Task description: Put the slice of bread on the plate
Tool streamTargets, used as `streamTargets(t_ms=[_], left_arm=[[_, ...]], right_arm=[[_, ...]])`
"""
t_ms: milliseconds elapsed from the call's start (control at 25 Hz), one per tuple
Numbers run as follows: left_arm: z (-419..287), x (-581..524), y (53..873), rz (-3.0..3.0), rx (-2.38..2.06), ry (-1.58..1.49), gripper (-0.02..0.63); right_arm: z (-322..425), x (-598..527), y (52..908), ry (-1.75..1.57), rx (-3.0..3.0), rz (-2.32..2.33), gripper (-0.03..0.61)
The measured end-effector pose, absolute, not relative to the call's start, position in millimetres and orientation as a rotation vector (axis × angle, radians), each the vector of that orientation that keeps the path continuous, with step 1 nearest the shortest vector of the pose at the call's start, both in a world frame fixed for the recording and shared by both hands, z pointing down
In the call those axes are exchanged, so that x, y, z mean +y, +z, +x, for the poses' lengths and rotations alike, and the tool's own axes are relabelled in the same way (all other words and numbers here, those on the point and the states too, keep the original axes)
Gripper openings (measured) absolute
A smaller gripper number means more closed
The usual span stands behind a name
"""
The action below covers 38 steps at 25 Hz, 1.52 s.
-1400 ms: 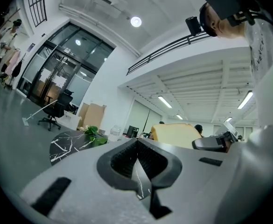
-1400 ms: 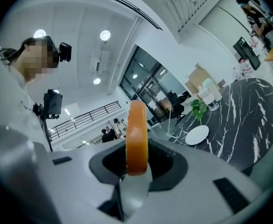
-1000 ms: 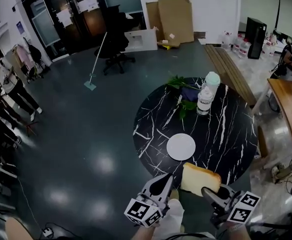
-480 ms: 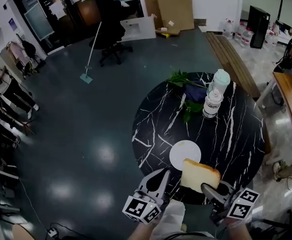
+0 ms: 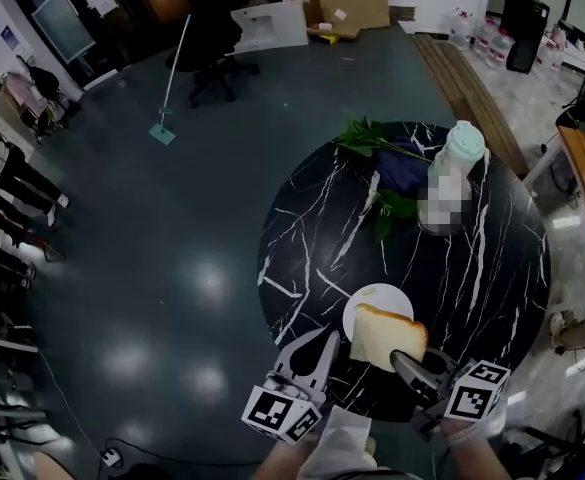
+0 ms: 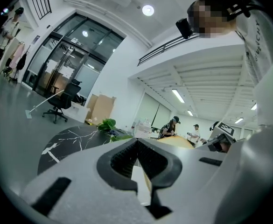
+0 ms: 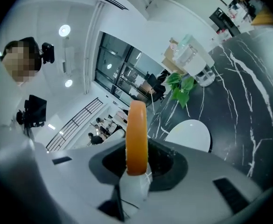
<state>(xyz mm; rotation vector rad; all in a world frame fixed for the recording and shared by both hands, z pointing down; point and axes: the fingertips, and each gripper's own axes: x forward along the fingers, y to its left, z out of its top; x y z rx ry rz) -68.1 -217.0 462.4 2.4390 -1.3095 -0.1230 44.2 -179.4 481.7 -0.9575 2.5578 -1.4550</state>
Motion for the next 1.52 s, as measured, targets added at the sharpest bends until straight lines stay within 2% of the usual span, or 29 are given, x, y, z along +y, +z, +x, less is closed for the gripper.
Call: streamTargets(t_ms=[360, 760, 1040, 1240, 1520], left_arm=[[-68, -229, 504, 2.37, -1.283, -0.107, 0.008], [-61, -238, 516, 2.36, -1.264, -0.116, 0.008], [-61, -235, 515, 2.356, -1.264, -0.122, 0.008], [-62, -233, 517, 2.332, -1.262, -0.14, 0.008], [-65, -233, 515, 2.323, -1.266, -0.156, 0.008]], right_arm=[[38, -213, 535, -1.722, 2.331, -0.949, 0.094], [42, -222, 567, -1.856, 2.319, -0.943, 0.094], [45, -226, 574, -1.761, 2.526, -1.106, 0.097], [41, -232, 571, -1.545, 2.739, -1.224, 0.118], [46, -239, 567, -1.252, 2.913, -1.437, 0.193]])
